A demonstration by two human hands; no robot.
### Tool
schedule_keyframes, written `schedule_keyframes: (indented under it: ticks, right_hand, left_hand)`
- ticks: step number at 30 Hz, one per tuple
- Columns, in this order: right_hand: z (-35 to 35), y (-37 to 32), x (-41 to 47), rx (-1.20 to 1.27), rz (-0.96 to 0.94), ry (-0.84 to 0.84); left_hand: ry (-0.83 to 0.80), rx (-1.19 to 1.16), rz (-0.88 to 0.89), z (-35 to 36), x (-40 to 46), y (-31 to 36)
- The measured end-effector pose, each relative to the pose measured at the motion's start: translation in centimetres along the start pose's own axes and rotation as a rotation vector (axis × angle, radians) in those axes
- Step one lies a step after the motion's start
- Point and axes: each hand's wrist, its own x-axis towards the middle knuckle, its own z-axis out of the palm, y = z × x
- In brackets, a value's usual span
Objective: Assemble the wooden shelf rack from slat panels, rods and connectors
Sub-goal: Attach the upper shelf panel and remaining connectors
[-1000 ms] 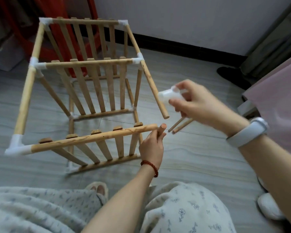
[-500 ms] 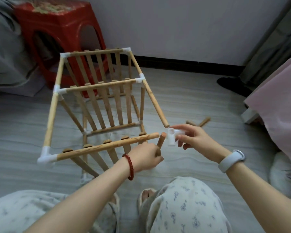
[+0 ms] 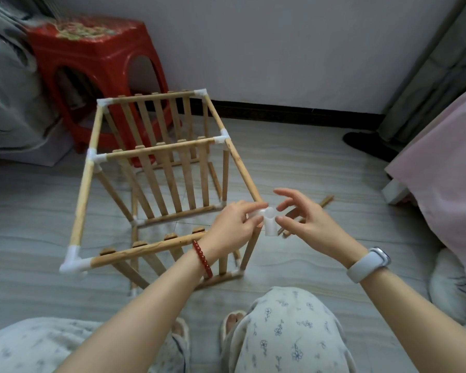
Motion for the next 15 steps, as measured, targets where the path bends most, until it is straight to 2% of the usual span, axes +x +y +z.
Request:
schedule_keyframes:
  ticks: [3, 6, 8, 11, 15]
  right_hand:
    - [-0.1, 0.0, 0.2, -0.039, -0.017, -0.035]
    - [0.1, 0.2, 0.3, 0.085, 0.015, -0.056]
    - [0.3, 0.3, 0.4, 0.153, 0.042, -0.064]
    - [0.8, 0.3, 0.6, 0.093, 0.044, -0.075]
    - [1.0, 0.5, 1.0, 0.015, 0.051, -0.032]
  left_hand:
    - [-0.047, -0.104, 0.013, -0.4, 0.6, 0.2]
    - [-0.033, -0.376, -0.078, -0.5, 0.7, 0.3]
    - [-0.033, -0.466, -0.119, -0.4, 0.7, 0.2]
    - [-0.034, -0.579, -0.163, -0.3, 0.8, 0.0]
    - [0.004, -0.514, -0.173, -0.1, 0.9, -0.2]
